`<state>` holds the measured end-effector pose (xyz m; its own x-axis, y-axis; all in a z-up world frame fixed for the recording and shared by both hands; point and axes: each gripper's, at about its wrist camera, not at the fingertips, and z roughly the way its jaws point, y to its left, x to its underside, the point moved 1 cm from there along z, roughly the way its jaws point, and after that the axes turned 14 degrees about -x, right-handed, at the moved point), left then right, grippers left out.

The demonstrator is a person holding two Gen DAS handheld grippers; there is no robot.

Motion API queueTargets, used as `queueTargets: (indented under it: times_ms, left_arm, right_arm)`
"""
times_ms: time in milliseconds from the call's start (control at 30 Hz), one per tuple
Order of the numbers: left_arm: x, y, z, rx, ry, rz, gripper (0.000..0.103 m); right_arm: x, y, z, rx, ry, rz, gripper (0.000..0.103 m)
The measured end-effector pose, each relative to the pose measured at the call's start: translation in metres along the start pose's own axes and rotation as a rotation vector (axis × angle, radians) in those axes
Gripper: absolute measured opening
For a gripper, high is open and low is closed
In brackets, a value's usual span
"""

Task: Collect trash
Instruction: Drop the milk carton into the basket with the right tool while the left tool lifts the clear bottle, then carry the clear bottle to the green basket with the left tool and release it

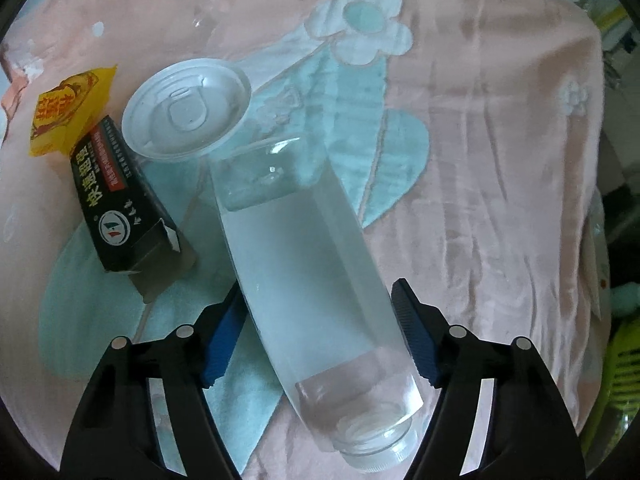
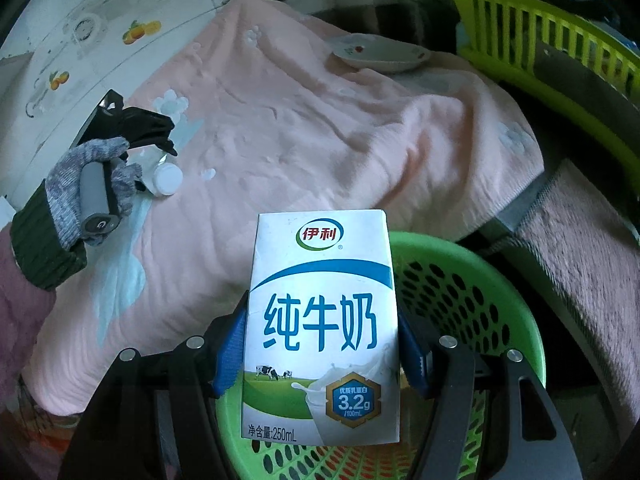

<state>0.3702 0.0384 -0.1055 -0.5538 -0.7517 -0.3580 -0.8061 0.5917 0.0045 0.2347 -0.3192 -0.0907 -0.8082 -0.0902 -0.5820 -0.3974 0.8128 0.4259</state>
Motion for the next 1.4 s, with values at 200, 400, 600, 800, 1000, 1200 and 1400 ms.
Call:
queueTargets:
  times_ms: [200,400,600,800,1000,1200,1400]
  left_arm:
    - [0.016,0.004,-0.021,0.121,-0.014,0.155,0.063]
    - [0.026,0.007,-0.039,0.218,-0.023,0.293,0.062]
    - [0.042,0.025,-0.064,0.341,-0.021,0.416,0.061]
    - [0.068,0.020,-0.089,0.449,-0.034,0.537,0.061]
    - [0.106,0.017,-0.119,0.525,-0.056,0.633,0.061]
    - [0.150,0.004,-0.137,0.596,-0.056,0.760,0.061]
    - [0.200,-0.011,-0.137,0.621,-0.034,0.898,0.061]
  right_arm:
    - [0.014,-0.007,-0.011,0.008,-0.029,0.055,0.062]
    - [0.028,-0.011,-0.028,0.055,-0.064,0.096,0.062]
    - [0.044,-0.020,-0.041,0.124,-0.078,0.144,0.063]
    - [0.055,-0.035,-0.050,0.187,-0.088,0.196,0.063]
    - [0.064,-0.044,-0.062,0.205,-0.129,0.257,0.073]
    - [0.071,-0.034,-0.076,0.206,-0.159,0.247,0.073]
    - [0.079,-0.022,-0.093,0.211,-0.199,0.225,0.077]
